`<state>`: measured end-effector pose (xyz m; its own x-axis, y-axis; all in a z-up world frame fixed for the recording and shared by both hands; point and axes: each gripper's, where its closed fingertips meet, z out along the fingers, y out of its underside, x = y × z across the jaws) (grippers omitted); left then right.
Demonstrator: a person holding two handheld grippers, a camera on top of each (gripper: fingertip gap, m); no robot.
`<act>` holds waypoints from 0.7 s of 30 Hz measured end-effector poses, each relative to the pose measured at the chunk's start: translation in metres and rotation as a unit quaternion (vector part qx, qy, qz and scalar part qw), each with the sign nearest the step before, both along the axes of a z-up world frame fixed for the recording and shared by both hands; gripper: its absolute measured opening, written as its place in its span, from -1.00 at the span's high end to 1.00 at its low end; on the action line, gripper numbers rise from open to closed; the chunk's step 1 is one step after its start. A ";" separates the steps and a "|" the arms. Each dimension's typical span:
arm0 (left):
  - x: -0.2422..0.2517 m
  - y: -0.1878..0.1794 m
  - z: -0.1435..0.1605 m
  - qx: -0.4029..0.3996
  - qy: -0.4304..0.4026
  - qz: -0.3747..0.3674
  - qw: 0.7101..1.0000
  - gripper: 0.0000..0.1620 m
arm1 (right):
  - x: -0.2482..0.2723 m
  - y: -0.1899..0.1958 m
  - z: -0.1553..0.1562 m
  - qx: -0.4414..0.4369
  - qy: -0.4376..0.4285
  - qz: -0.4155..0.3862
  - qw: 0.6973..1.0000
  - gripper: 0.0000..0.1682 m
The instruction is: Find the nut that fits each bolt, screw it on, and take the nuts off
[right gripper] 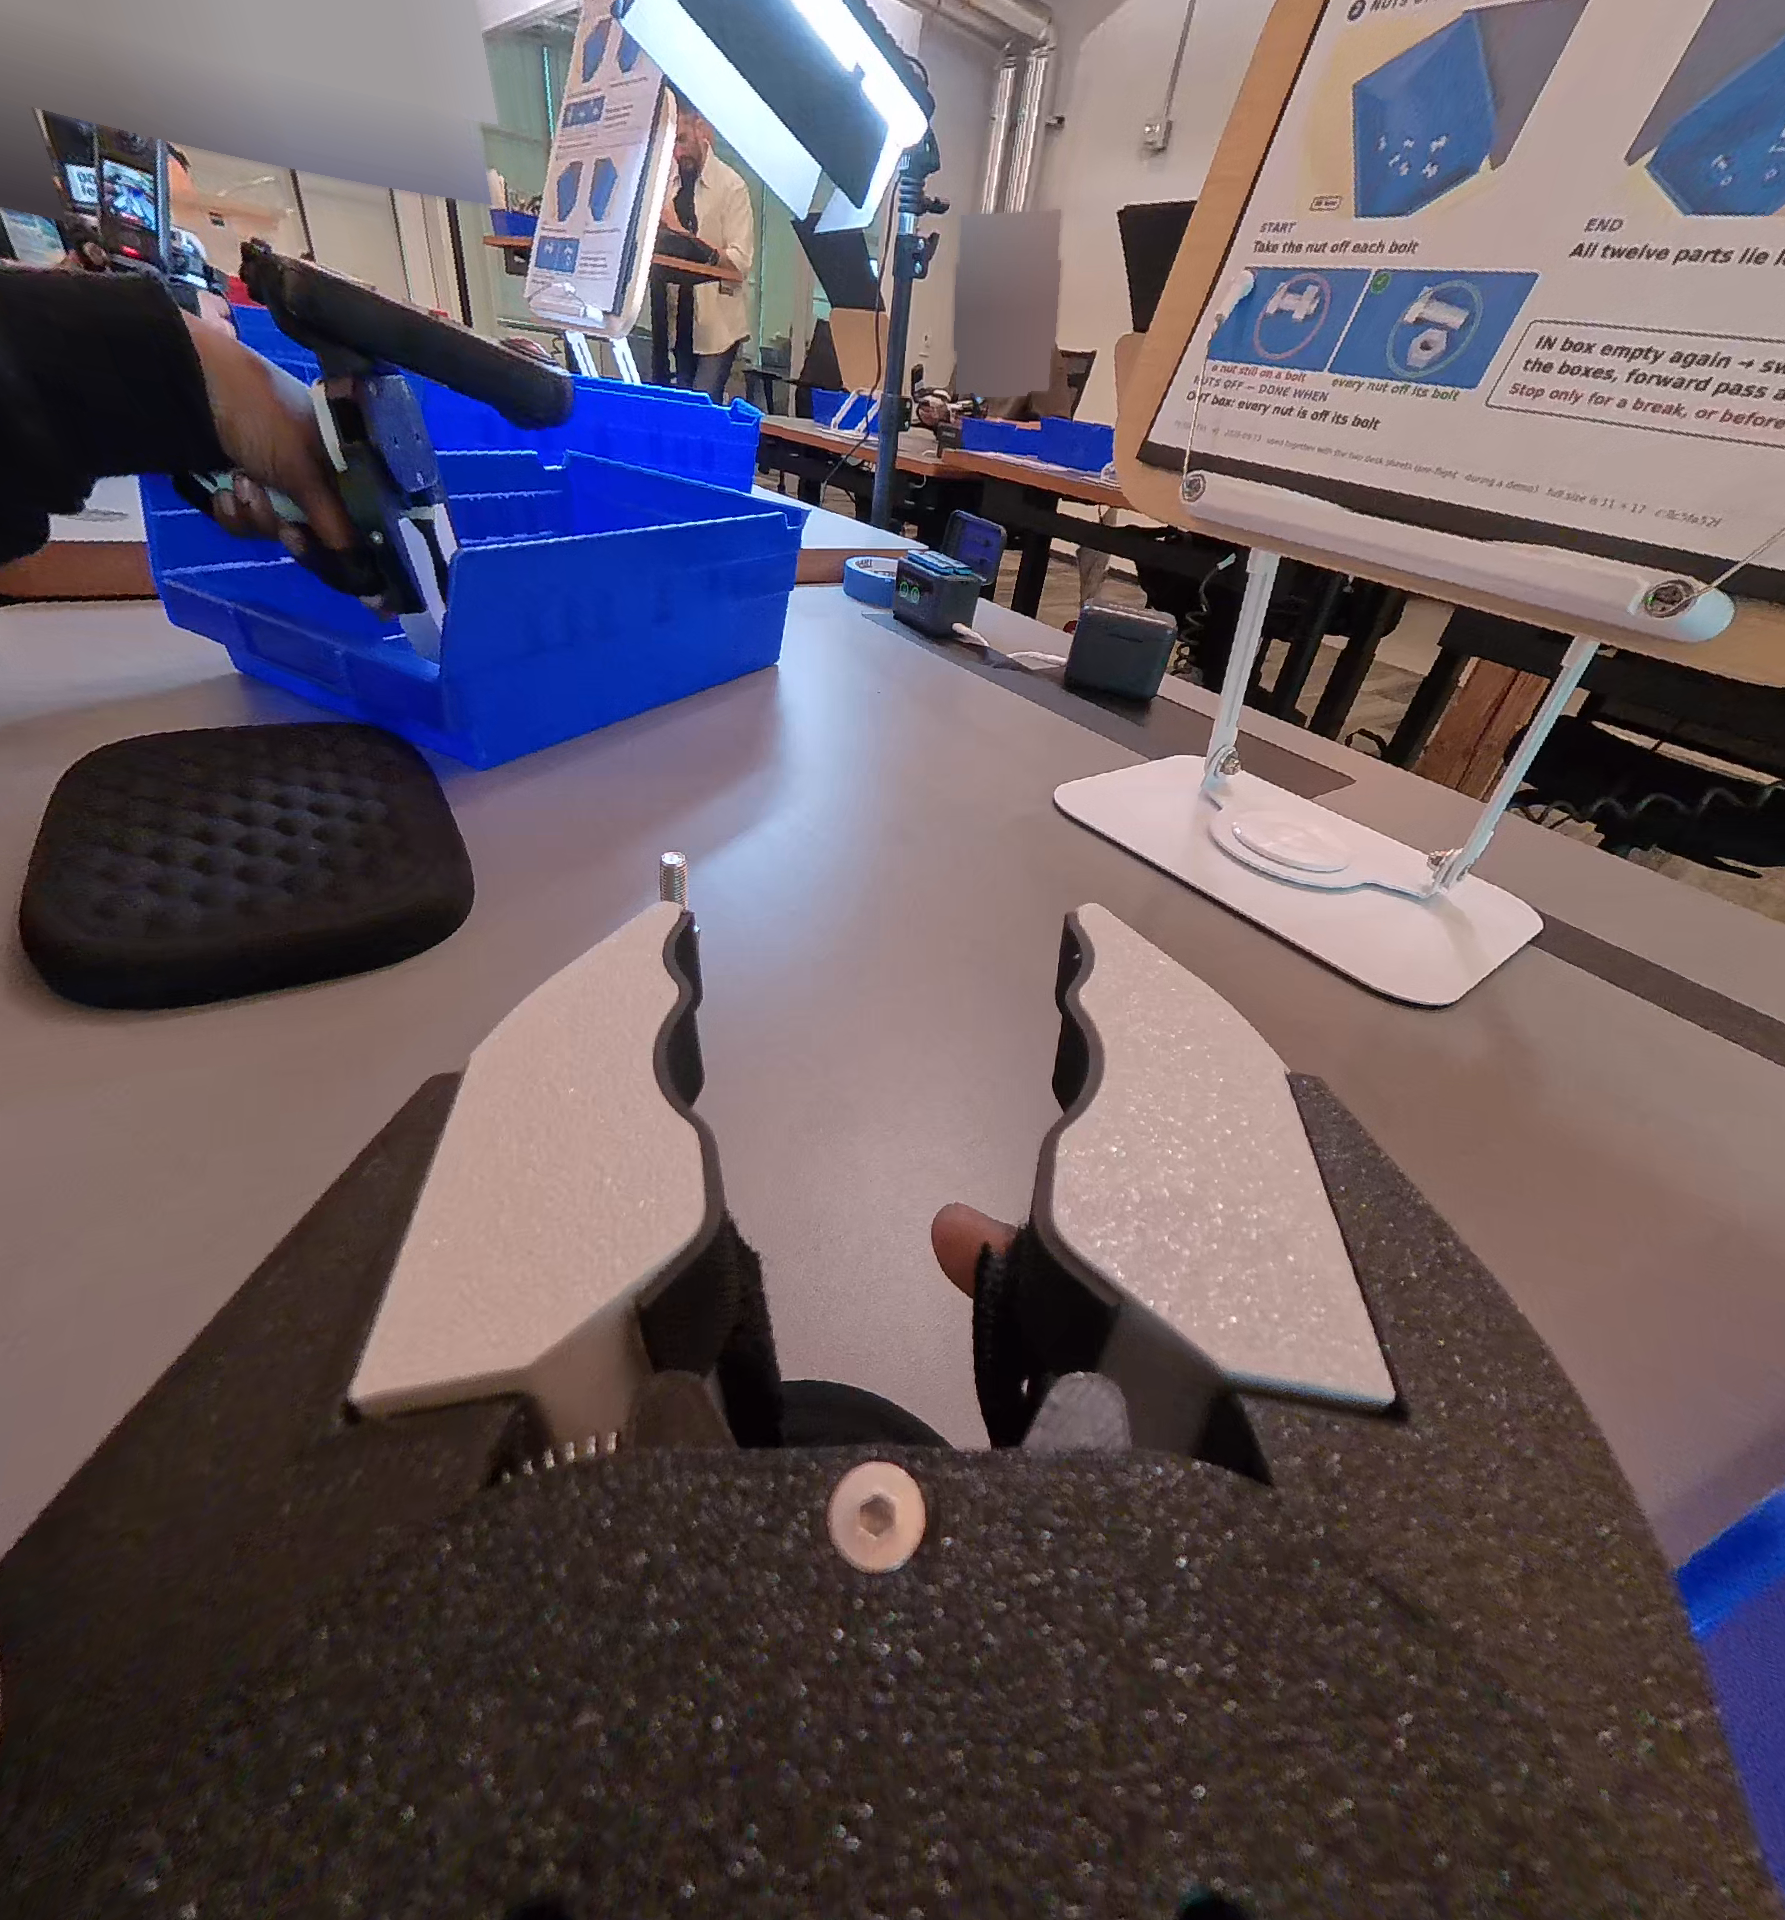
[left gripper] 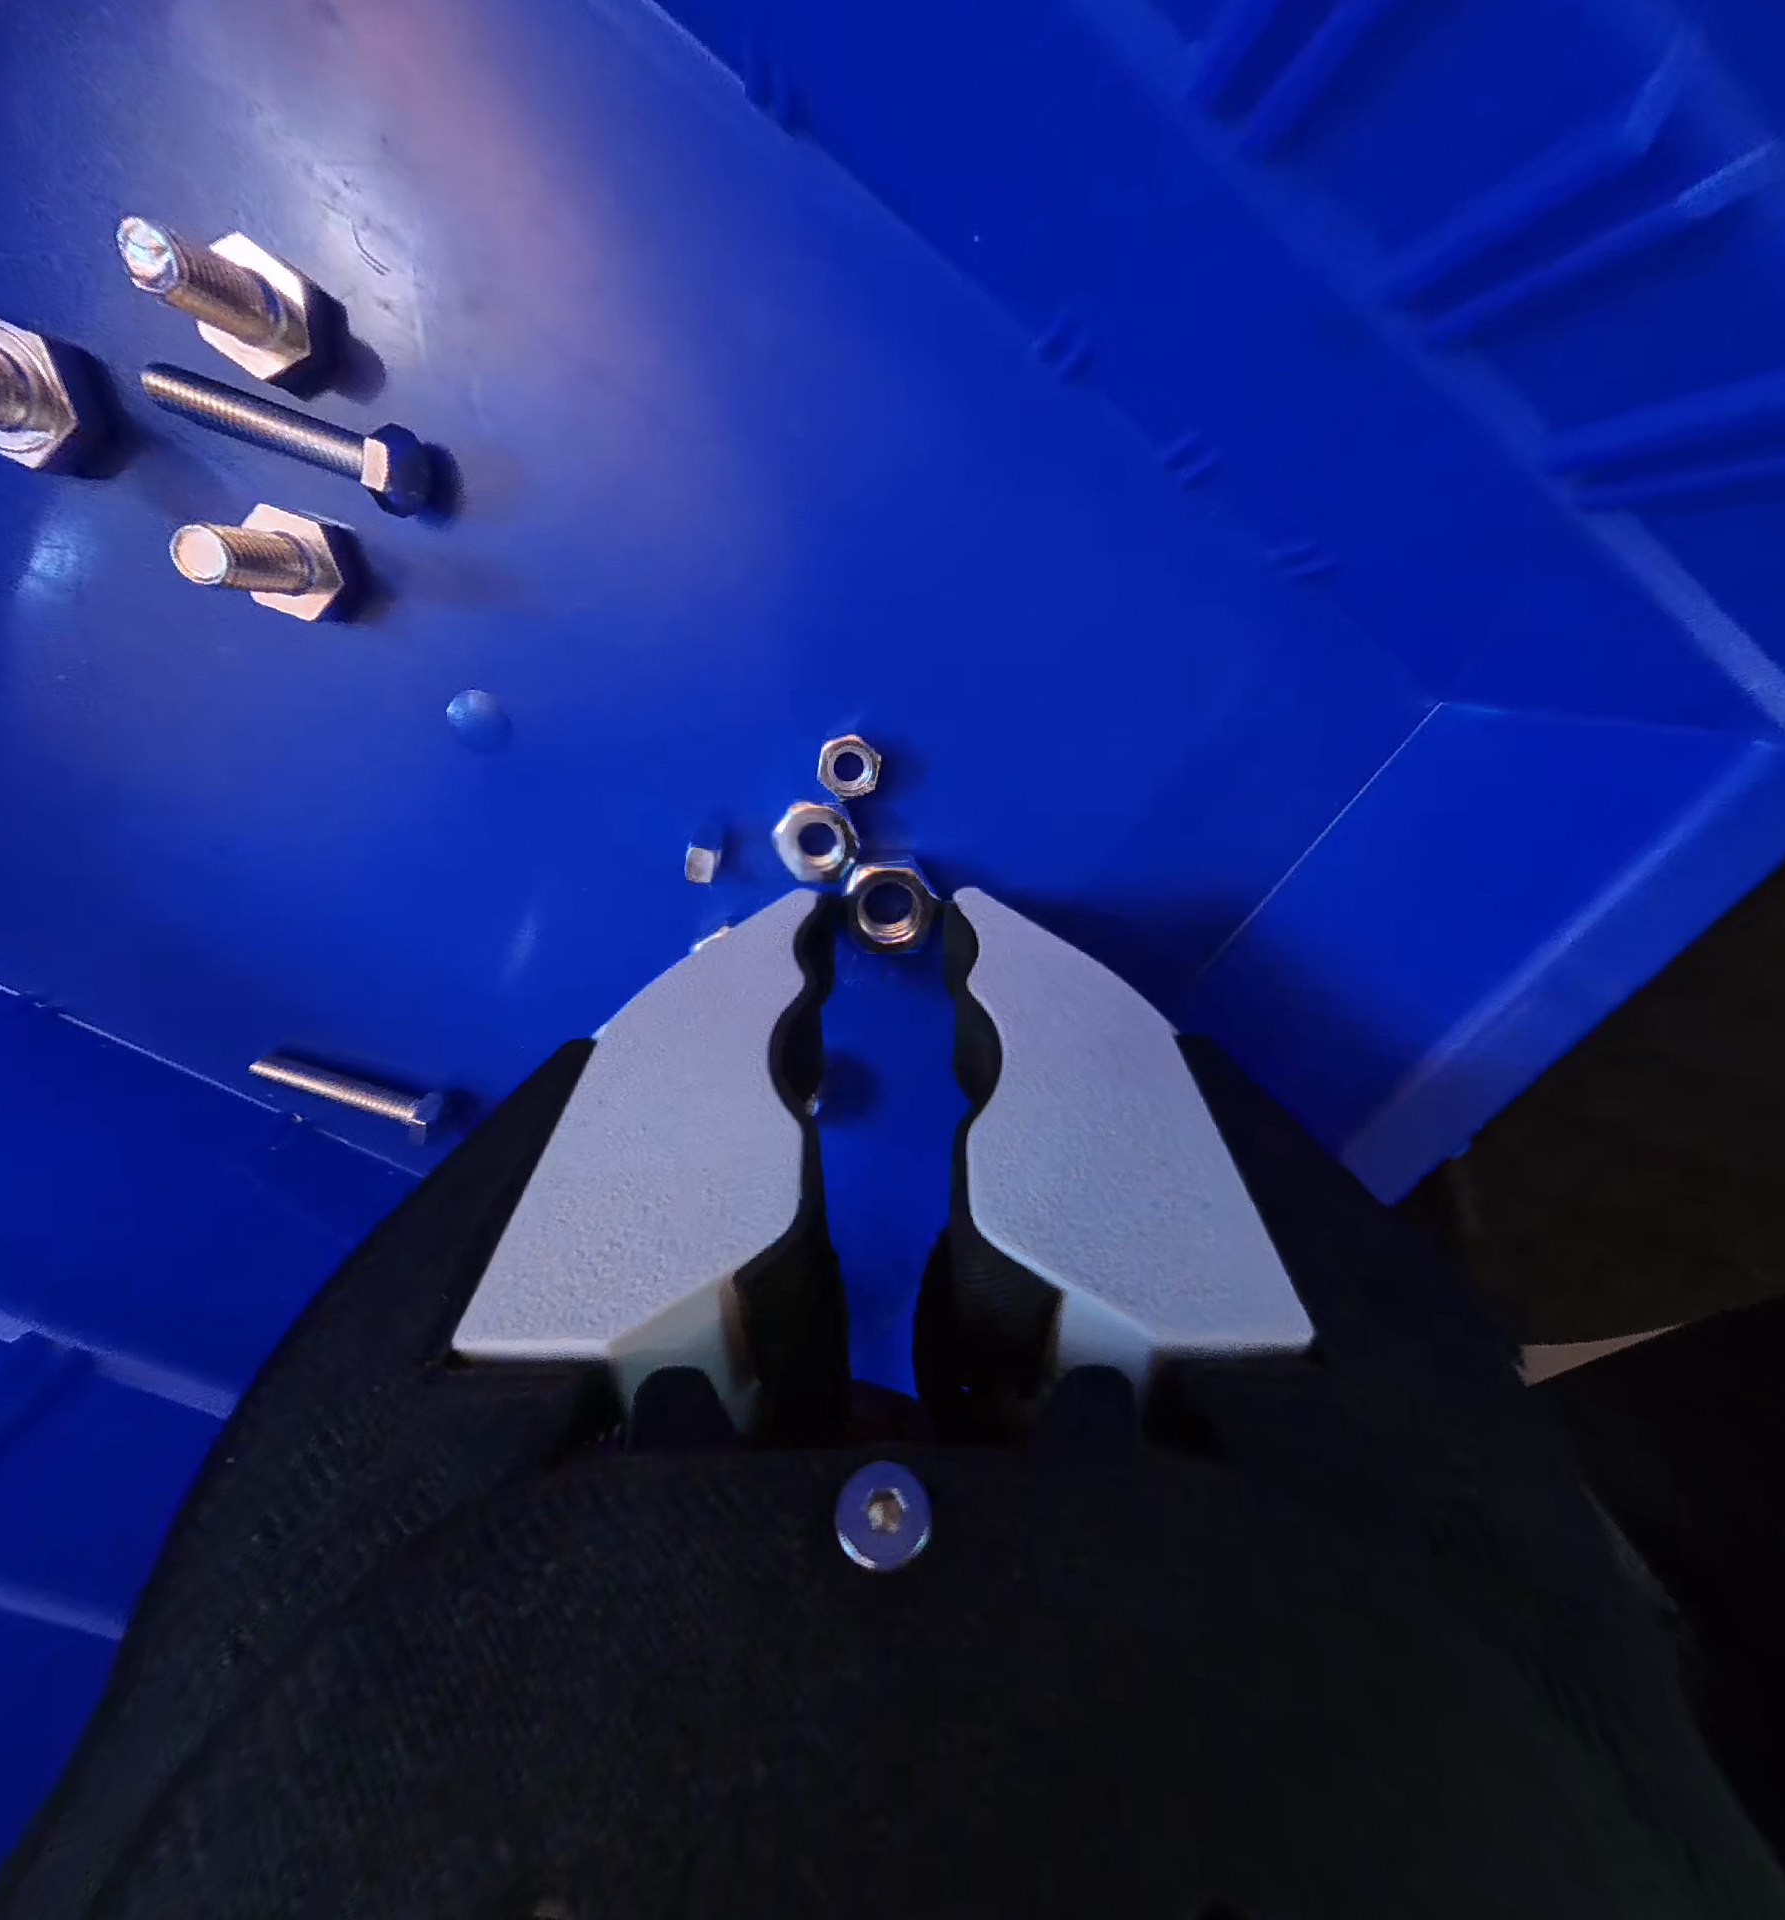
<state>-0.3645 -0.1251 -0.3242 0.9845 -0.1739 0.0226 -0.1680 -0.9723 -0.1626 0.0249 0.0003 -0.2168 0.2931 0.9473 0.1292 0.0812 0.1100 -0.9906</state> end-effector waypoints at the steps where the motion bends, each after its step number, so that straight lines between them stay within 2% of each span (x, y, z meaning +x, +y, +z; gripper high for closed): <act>1: 0.000 -0.001 0.000 -0.001 0.003 -0.005 1.000 0.75 | 0.000 0.000 0.000 0.000 0.000 0.000 1.000 0.21; 6: 0.002 -0.004 0.015 0.009 0.024 -0.017 1.000 0.75 | -0.001 0.000 -0.001 -0.001 -0.002 0.001 1.000 0.21; 12: 0.032 0.010 0.083 0.087 0.088 -0.072 0.990 0.76 | -0.001 0.000 -0.002 -0.002 -0.003 0.002 1.000 0.21; 17: 0.127 0.031 0.122 0.154 0.083 -0.215 0.961 0.76 | -0.001 -0.001 -0.001 -0.001 0.000 0.007 1.000 0.21; 21: 0.220 0.041 0.104 0.153 0.049 -0.343 0.926 0.76 | 0.000 -0.001 0.000 -0.006 0.008 0.010 1.000 0.21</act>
<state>-0.1440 -0.0842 -0.2204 0.6351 -0.7421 -0.2143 -0.7569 -0.5425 -0.3644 0.0248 -0.0008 -0.2164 0.2770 0.9542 0.1129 0.0625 0.0993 -0.9931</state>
